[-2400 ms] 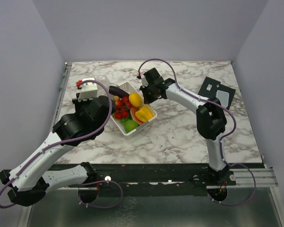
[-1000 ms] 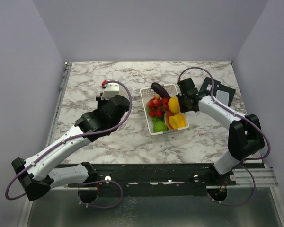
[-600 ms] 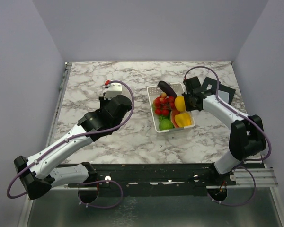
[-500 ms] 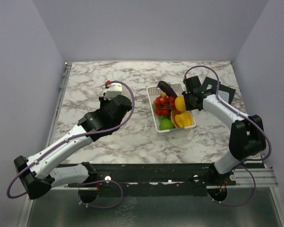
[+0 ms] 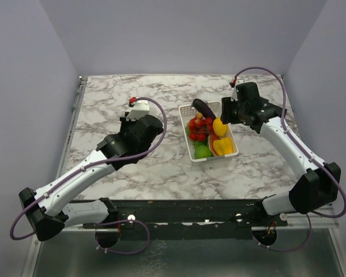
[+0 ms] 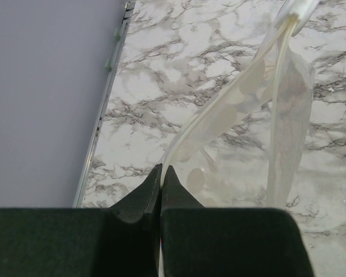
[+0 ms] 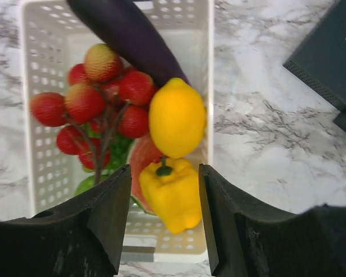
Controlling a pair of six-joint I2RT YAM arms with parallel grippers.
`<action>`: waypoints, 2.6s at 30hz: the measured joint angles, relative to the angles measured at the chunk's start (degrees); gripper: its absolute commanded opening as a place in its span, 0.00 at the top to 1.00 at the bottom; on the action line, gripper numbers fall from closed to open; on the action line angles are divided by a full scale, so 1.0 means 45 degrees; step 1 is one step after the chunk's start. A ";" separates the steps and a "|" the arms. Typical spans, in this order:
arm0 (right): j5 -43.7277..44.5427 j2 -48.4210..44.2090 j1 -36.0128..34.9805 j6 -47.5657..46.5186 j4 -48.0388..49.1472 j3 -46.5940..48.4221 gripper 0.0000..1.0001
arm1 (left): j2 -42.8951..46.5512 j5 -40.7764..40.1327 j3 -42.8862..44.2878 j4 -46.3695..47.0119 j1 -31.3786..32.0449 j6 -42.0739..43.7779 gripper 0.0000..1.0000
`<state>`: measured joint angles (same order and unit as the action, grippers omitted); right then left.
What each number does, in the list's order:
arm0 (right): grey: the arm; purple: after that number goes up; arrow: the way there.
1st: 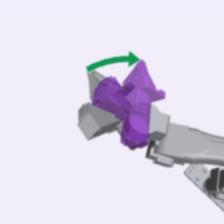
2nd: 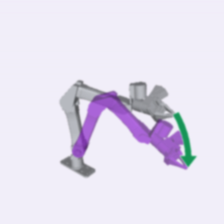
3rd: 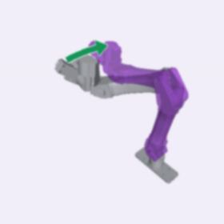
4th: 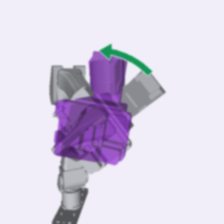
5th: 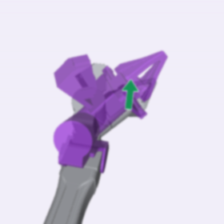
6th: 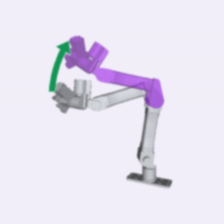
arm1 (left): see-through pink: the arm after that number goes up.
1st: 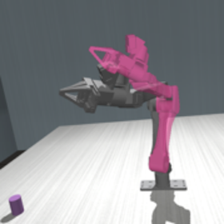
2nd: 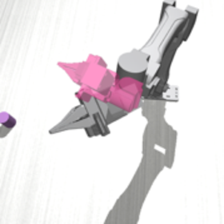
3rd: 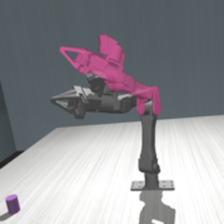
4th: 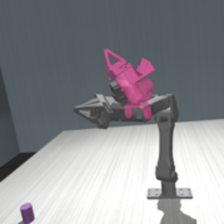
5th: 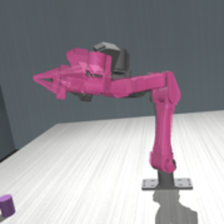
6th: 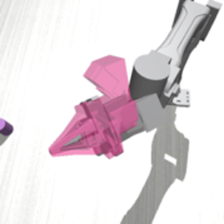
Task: Place the food in the zip-top bag and seal the zipper
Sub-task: Open the zipper of the food storage bag.
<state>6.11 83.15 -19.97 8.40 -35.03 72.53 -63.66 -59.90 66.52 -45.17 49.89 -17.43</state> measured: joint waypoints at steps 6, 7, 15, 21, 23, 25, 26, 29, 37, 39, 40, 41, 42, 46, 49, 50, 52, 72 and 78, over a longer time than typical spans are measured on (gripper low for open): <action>-0.1817 -0.0933 -0.0855 0.0889 0.0112 0.0039 0.44 | -0.0719 -0.0515 0.0442 -0.0675 0.0000 -0.0117 1.00; -0.2069 -0.0996 -0.1103 0.1078 0.0199 0.0015 0.43 | -0.1039 -0.0539 0.0568 -0.0869 0.0000 -0.0180 1.00; -0.4085 -0.2186 -0.2356 0.3249 0.2254 -0.1613 0.41 | -0.2613 0.0243 0.0743 -0.1209 0.0000 -0.0763 1.00; -0.4920 -0.2973 -0.2783 0.4857 0.4085 -0.3041 0.38 | -0.2803 0.1506 0.0743 -0.0894 0.0000 -0.1005 1.00; -0.5100 -0.3201 -0.2963 0.5382 0.4609 -0.3492 0.37 | -0.2895 0.1855 0.0743 -0.0782 0.0000 -0.1098 1.00; -0.5207 -0.3293 -0.3157 0.5804 0.5051 -0.3745 0.36 | -0.2997 0.2181 0.0743 -0.0651 0.0000 -0.1219 1.00; -0.5221 -0.3303 -0.3279 0.5974 0.5294 -0.3852 0.35 | -0.3026 0.2293 0.0743 -0.0593 0.0000 -0.1253 1.00; -0.5226 -0.3313 -0.3755 0.6445 0.5892 -0.4070 0.33 | -0.3060 0.2696 0.0743 -0.0403 0.0000 -0.1375 1.00; -0.4969 -0.2968 -0.4915 0.7261 0.7159 -0.4133 0.32 | -0.3084 0.3458 0.0743 -0.0053 0.0000 -0.1647 1.00; -0.4833 -0.2652 -0.5100 0.7446 0.7451 -0.4133 0.32 | -0.3094 0.3570 0.0743 0.0005 0.0000 -0.1676 1.00; -0.4745 -0.2463 -0.5197 0.7533 0.7582 -0.4133 0.32 | -0.3094 0.3619 0.0743 0.0024 0.0000 -0.1700 1.00; -0.4624 -0.2356 -0.5255 0.7640 0.7689 -0.4133 0.32 | -0.3094 0.3672 0.0743 0.0029 0.0000 -0.1710 1.00; -0.4551 -0.2113 -0.5353 0.7723 0.7766 -0.4133 0.31 | -0.3094 0.3711 0.0743 0.0034 0.0000 -0.1729 1.00; -0.4187 -0.1360 -0.5697 0.8009 0.8136 -0.4061 0.32 | -0.3094 0.3813 0.0743 0.0049 0.0000 -0.1753 1.00; -0.3954 -0.0719 -0.5960 0.8131 0.8267 -0.3721 0.32 | -0.3094 0.3871 0.0743 0.0068 0.0000 -0.1768 1.00; -0.3857 -0.0525 -0.6047 0.8145 0.8320 -0.3594 0.32 | -0.3094 0.3881 0.0743 0.0073 0.0000 -0.1783 1.00; -0.3691 -0.0189 -0.6183 0.8179 0.8432 -0.3351 0.32 | -0.3094 0.3891 0.0743 0.0073 0.0000 -0.1797 1.00; -0.1486 0.2754 -0.6989 0.8121 0.8121 -0.1107 0.53 | -0.2448 0.3857 0.0763 0.0000 -0.0044 -0.1758 1.00; -0.0884 0.2856 -0.7004 0.8009 0.7694 -0.1107 0.74 | -0.2132 0.3619 0.0996 -0.0087 -0.0044 -0.1443 1.00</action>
<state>2.13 96.01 -51.48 44.45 -0.40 67.55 -73.25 -43.62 71.00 -45.56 49.69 -23.92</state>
